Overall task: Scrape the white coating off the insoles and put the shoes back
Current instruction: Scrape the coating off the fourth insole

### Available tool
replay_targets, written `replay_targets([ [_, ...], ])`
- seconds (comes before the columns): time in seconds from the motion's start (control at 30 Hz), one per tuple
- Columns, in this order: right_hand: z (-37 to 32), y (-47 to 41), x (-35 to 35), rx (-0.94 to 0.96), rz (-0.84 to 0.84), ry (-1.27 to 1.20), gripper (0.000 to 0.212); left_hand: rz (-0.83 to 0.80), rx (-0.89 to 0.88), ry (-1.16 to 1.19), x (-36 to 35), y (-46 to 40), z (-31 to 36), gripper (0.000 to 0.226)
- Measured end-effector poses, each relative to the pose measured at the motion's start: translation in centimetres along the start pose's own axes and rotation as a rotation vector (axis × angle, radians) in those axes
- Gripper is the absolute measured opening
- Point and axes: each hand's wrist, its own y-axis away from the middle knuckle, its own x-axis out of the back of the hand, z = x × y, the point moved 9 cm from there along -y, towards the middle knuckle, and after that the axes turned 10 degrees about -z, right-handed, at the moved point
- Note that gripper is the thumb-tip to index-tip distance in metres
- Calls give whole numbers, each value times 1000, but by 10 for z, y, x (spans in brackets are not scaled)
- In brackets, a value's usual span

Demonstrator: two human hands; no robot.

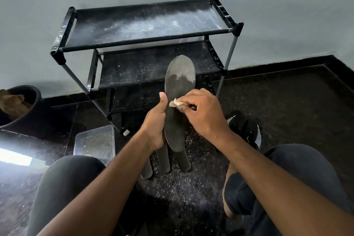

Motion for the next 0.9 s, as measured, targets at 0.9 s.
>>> replay_targets([
  [0.9, -12, 7, -42, 104, -297, 146, 14, 80, 3, -81, 7, 6, 10, 79],
])
